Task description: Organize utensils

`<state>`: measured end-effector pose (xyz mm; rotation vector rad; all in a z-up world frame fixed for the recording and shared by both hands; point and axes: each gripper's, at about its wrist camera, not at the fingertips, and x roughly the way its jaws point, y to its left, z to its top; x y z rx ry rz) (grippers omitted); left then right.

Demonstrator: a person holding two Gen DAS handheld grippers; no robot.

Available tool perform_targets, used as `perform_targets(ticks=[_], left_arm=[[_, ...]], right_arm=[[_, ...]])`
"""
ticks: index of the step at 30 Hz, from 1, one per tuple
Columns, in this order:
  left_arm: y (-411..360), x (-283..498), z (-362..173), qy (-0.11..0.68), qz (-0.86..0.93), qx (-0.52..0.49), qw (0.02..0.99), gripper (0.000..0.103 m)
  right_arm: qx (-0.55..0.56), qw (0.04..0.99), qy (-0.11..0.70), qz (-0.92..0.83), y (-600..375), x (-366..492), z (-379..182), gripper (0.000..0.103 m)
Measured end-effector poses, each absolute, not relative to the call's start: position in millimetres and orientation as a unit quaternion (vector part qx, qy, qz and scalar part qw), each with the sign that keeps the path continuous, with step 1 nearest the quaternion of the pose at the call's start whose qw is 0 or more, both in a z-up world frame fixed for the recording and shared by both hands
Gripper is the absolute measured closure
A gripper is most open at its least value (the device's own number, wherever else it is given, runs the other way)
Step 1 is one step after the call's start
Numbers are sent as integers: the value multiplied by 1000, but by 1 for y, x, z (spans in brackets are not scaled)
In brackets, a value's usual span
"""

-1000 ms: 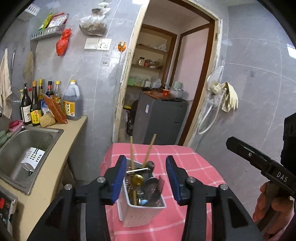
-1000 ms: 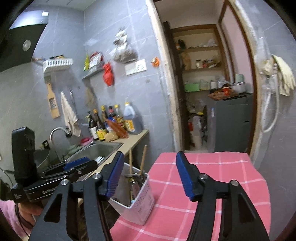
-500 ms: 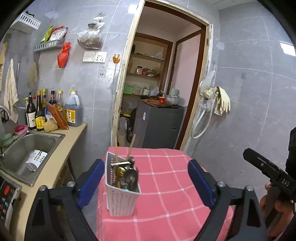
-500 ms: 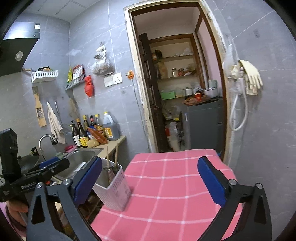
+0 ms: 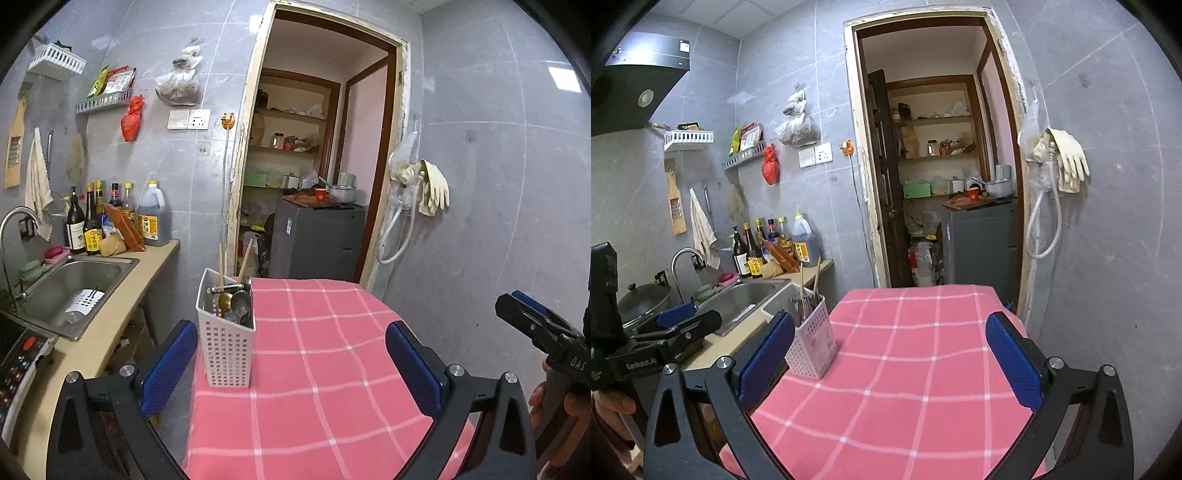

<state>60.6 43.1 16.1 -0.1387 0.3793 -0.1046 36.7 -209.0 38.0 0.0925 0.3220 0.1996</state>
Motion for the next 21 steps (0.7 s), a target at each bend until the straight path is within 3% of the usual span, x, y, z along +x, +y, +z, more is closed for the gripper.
perform_targets(ticks=[21], left_arm=[[35, 14, 4, 190, -27, -83, 978, 1]], right_arm=[[45, 977, 182, 97, -226, 2, 17, 1]])
